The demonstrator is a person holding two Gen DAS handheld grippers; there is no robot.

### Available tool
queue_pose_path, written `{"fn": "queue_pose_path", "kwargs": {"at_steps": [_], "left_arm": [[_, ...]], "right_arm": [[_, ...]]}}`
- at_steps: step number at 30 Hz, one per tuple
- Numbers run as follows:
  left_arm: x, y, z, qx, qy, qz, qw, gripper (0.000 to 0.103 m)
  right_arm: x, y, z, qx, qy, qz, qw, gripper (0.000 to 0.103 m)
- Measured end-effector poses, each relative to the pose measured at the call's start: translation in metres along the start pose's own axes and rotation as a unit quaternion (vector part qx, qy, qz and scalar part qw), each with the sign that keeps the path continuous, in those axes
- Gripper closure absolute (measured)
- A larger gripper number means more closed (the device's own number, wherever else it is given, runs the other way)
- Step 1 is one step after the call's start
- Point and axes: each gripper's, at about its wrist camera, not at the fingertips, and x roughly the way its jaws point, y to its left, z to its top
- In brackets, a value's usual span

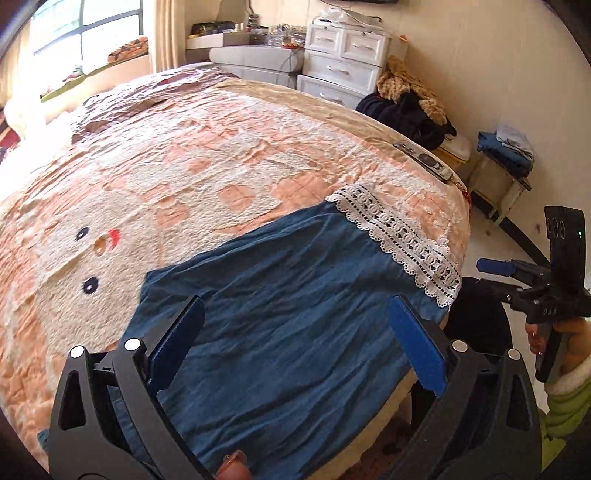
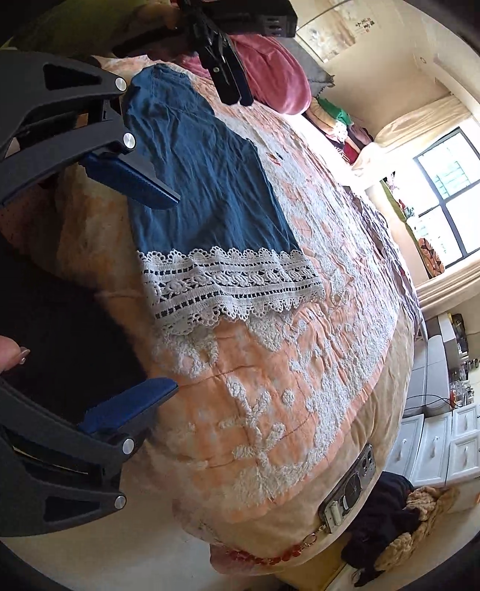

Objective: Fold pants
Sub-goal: 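Grasp the lace hem with the right gripper and lift it toward the left tool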

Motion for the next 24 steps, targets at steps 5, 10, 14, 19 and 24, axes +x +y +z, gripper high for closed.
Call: {"fn": "queue_pose_path", "kwargs": {"at_steps": [5, 10, 14, 19, 24], "left_arm": [[0.041, -0.022, 0.033, 0.029, 0.019, -0.029, 0.999, 0.01], [0.091, -0.031, 0.064, 0.061, 0.05, -0.03, 0.9964, 0.01], [0.129, -0.033, 0.085, 0.101, 0.064, -0.036, 0.9921, 0.01], [0.169, -0.03, 0.11, 0.11, 0.095, -0.095, 0.9849, 0.038], [0.189, -0.032, 0.117, 0.11, 0.122, -0.168, 0.972, 0.052]], "right_arm": [[0.012, 0.003, 0.005, -0.001, -0.003, 0.013, 1.0, 0.011], [0.033, 0.001, 0.011, 0.007, 0.011, 0.008, 1.0, 0.016], [0.051, 0.006, 0.009, -0.016, 0.038, 0.008, 0.999, 0.055], [0.042, 0.001, 0.009, -0.024, 0.016, 0.037, 0.999, 0.06], [0.053, -0.011, 0.012, -0.006, 0.037, 0.032, 0.999, 0.054]]}}
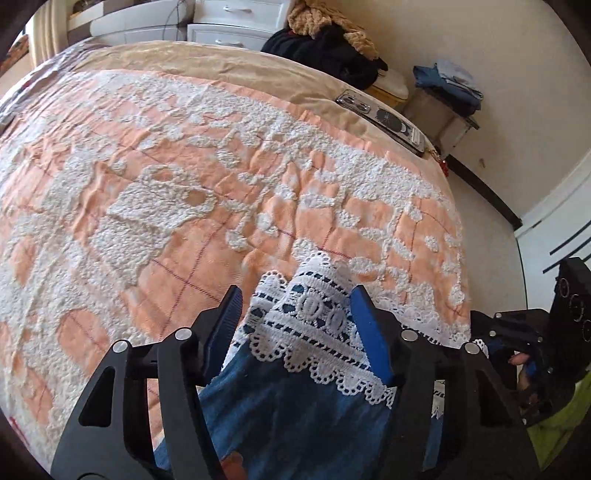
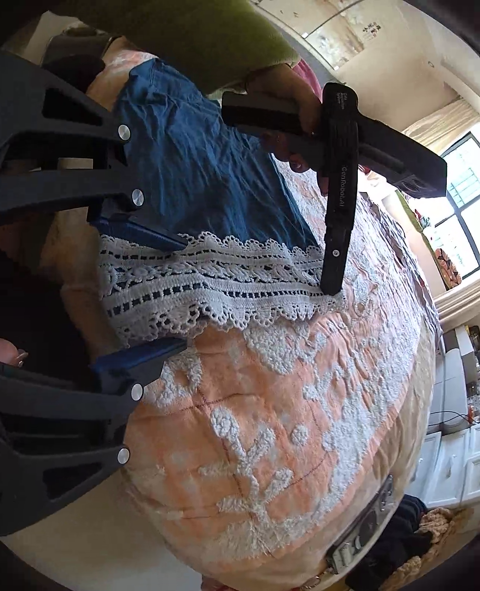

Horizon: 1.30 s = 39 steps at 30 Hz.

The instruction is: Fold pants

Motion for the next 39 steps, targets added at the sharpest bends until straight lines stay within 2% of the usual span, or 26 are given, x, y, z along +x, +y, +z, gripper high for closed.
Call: {"fn": "queue_pose_path", "kwargs": {"at_steps": [3, 5, 6, 7, 8, 10, 14, 18, 23, 29, 35, 38, 39], "left_arm": [[0.014, -0.001, -0.002, 0.002, 0.031, -0.014, 0.9994, 0.053], [0.017, -0.001, -0.003, -0.005, 0.031, -0.016, 0.9994, 0.058], [0.017, -0.001, -0.003, -0.011, 0.027, -0.011, 0.9995, 0.069], [0.015, 0.001, -0.003, -0.02, 0.025, -0.008, 0.9995, 0.08], [0.013, 0.003, -0.003, -0.029, 0.019, -0.012, 0.9993, 0.084], [0.001, 0.008, -0.002, -0.034, -0.003, -0.022, 0.9992, 0.098], [-0.021, 0.011, -0.002, -0.036, -0.04, -0.05, 0.9973, 0.098], [-0.046, 0.014, -0.008, -0.035, -0.071, -0.062, 0.9949, 0.099], [-0.086, 0.021, -0.029, -0.042, -0.105, -0.06, 0.9917, 0.101], [-0.131, 0.045, -0.081, -0.074, -0.143, -0.049, 0.9858, 0.101], [-0.142, 0.074, -0.139, -0.13, -0.131, -0.032, 0.9823, 0.1], [-0.147, 0.09, -0.166, -0.166, -0.122, -0.024, 0.9782, 0.093], [-0.151, 0.094, -0.174, -0.178, -0.126, -0.025, 0.9757, 0.086]], "right_arm": [[0.008, -0.002, 0.002, 0.007, 0.011, 0.004, 1.0, 0.053], [0.008, 0.0, 0.003, 0.01, 0.009, 0.008, 1.0, 0.06], [0.007, 0.002, 0.003, 0.002, 0.005, 0.006, 1.0, 0.071], [0.003, 0.004, 0.003, -0.002, -0.003, 0.006, 1.0, 0.078], [0.0, 0.005, 0.003, -0.001, -0.011, 0.011, 1.0, 0.079], [-0.007, 0.008, 0.005, 0.004, -0.024, 0.016, 1.0, 0.081], [-0.021, 0.023, 0.008, -0.018, -0.049, 0.034, 0.998, 0.083], [-0.031, 0.046, 0.014, -0.045, -0.066, 0.051, 0.995, 0.083], [-0.032, 0.085, 0.021, -0.082, -0.067, 0.076, 0.992, 0.084], [-0.014, 0.149, 0.016, -0.15, -0.047, 0.104, 0.982, 0.084], [0.023, 0.208, 0.002, -0.225, -0.006, 0.103, 0.969, 0.084], [0.046, 0.238, -0.011, -0.272, 0.024, 0.096, 0.957, 0.084], [0.053, 0.244, -0.015, -0.28, 0.034, 0.091, 0.955, 0.084]]}}
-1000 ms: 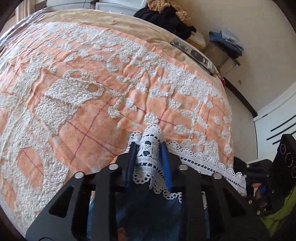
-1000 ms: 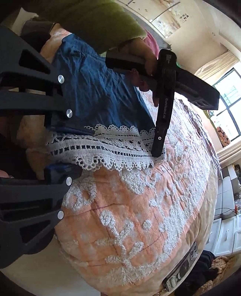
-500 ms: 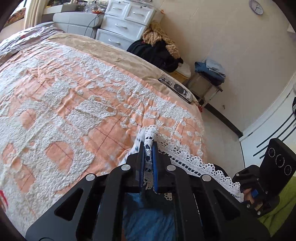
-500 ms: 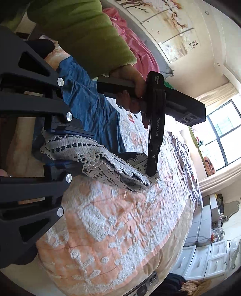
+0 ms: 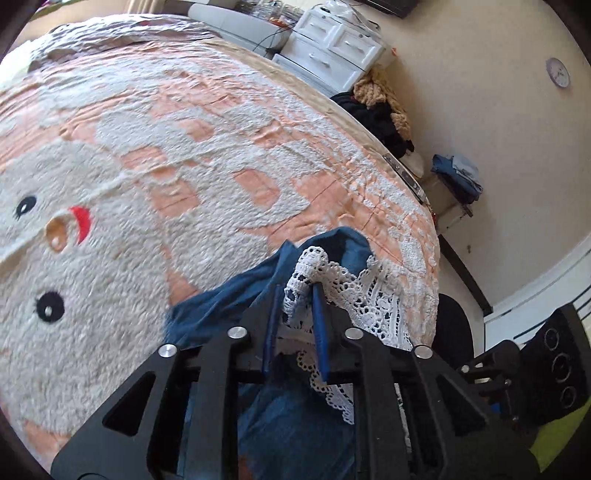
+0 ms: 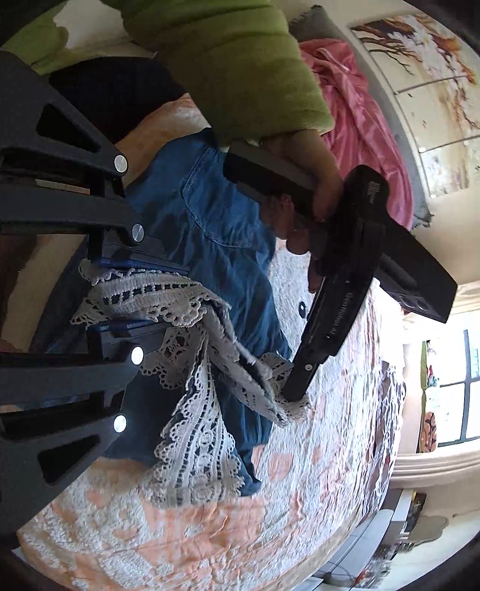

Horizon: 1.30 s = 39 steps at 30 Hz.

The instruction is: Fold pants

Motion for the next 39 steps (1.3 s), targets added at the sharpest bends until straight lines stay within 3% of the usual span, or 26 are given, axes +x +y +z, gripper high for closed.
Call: {"fn": "queue_pose_path", "kwargs": {"at_steps": [4, 7, 10, 13, 14, 17, 21, 23, 24, 25, 27, 30, 33, 34, 39], "left_arm": [[-0.023, 0.012, -0.011, -0.023, -0.023, 0.005, 0.9995, 0.055], [-0.039, 0.016, -0.016, -0.036, -0.041, 0.014, 0.9984, 0.044], [-0.056, 0.02, -0.024, -0.062, -0.064, 0.026, 0.9957, 0.042], [-0.073, 0.008, -0.041, -0.063, -0.078, 0.057, 0.9933, 0.04], [-0.076, 0.001, -0.048, -0.06, -0.079, 0.077, 0.9921, 0.04], [-0.082, -0.029, -0.072, -0.038, -0.087, 0.089, 0.9915, 0.039], [-0.07, -0.077, -0.097, 0.002, -0.079, 0.109, 0.9909, 0.039], [-0.058, -0.094, -0.105, 0.015, -0.079, 0.111, 0.9906, 0.039], [-0.049, -0.1, -0.107, 0.018, -0.072, 0.116, 0.9905, 0.04], [-0.04, -0.104, -0.109, 0.023, -0.063, 0.129, 0.9894, 0.043], [-0.023, -0.106, -0.111, 0.023, -0.04, 0.14, 0.9891, 0.053], [-0.006, -0.095, -0.115, -0.015, -0.016, 0.15, 0.9885, 0.059], [-0.005, -0.083, -0.121, -0.05, -0.012, 0.155, 0.9866, 0.096], [-0.006, -0.082, -0.124, -0.054, -0.01, 0.153, 0.9866, 0.103], [-0.023, -0.095, -0.14, -0.061, -0.018, 0.137, 0.9885, 0.103]], "right_arm": [[0.019, 0.012, -0.006, -0.01, 0.025, 0.001, 1.0, 0.078], [0.006, 0.01, -0.009, 0.001, 0.004, 0.033, 0.999, 0.063], [-0.025, -0.008, -0.014, 0.032, -0.037, 0.064, 0.997, 0.053], [-0.059, -0.043, -0.019, 0.083, -0.079, 0.043, 0.992, 0.045], [-0.063, -0.059, -0.019, 0.104, -0.079, 0.02, 0.991, 0.045], [-0.058, -0.109, -0.02, 0.176, -0.054, -0.019, 0.983, 0.043], [-0.035, -0.152, -0.013, 0.224, -0.014, 0.01, 0.975, 0.043], [-0.02, -0.158, -0.006, 0.226, 0.002, 0.015, 0.974, 0.054], [-0.014, -0.158, -0.002, 0.224, 0.009, 0.032, 0.974, 0.083], [-0.014, -0.159, 0.003, 0.22, 0.012, 0.048, 0.974, 0.093], [-0.017, -0.149, 0.017, 0.2, 0.007, 0.067, 0.977, 0.093], [-0.024, -0.134, 0.041, 0.172, -0.006, 0.085, 0.982, 0.093], [-0.016, -0.129, 0.064, 0.155, -0.003, 0.095, 0.983, 0.094], [-0.01, -0.126, 0.072, 0.15, 0.001, 0.1, 0.984, 0.094], [0.034, -0.119, 0.106, 0.143, 0.035, 0.127, 0.981, 0.094]]}}
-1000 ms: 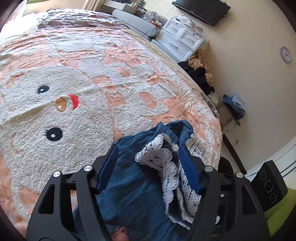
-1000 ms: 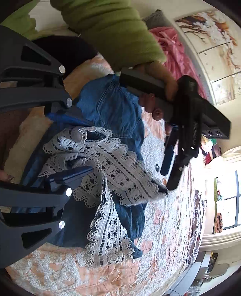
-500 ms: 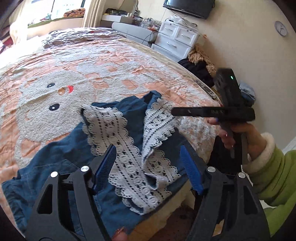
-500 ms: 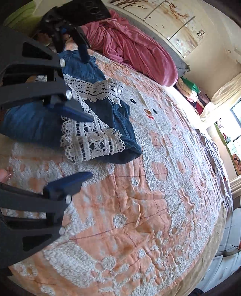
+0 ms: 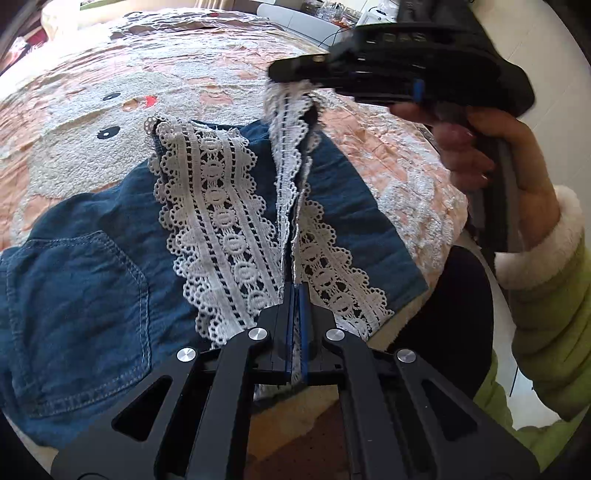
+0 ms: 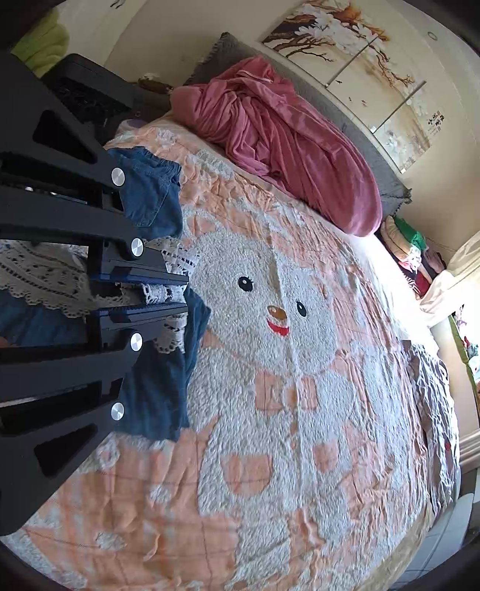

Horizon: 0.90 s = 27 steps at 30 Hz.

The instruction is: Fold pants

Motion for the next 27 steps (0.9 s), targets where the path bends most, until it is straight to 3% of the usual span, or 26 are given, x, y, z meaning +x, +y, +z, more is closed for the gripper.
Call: {"fn": "queue_pose_path", "kwargs": {"at_steps": [6, 10, 12, 15, 17, 22, 26, 27], "left_arm": [[-0.012, 0.009, -0.012, -0.015, -0.005, 0.028, 0.9995, 0.103], [-0.018, 0.03, -0.016, -0.049, -0.018, 0.046, 0.9976, 0.103], [-0.021, 0.036, -0.014, -0.063, -0.028, 0.054, 0.9961, 0.103], [-0.028, 0.034, -0.015, -0.06, -0.033, 0.04, 0.9969, 0.103], [-0.032, 0.028, -0.015, -0.048, -0.033, 0.027, 0.9979, 0.103], [-0.026, 0.003, -0.016, -0.02, -0.024, 0.021, 0.9993, 0.069], [-0.014, -0.01, -0.022, 0.001, -0.004, 0.042, 0.9991, 0.067], [-0.012, -0.012, -0.023, -0.002, 0.0, 0.042, 0.9991, 0.067]], "right_arm": [[0.059, 0.022, 0.007, -0.047, 0.052, -0.036, 0.997, 0.094], [0.059, 0.018, 0.007, -0.04, 0.048, -0.027, 0.998, 0.089], [0.042, 0.014, 0.008, -0.031, 0.019, -0.006, 0.999, 0.079], [0.016, 0.012, 0.007, -0.031, -0.002, -0.019, 0.999, 0.055], [0.007, 0.016, 0.003, -0.045, 0.003, -0.023, 0.999, 0.05], [0.028, 0.042, -0.011, -0.116, 0.043, -0.082, 0.989, 0.036], [0.055, 0.054, -0.016, -0.161, 0.057, -0.121, 0.978, 0.041], [0.06, 0.053, -0.015, -0.162, 0.063, -0.127, 0.977, 0.07]]}}
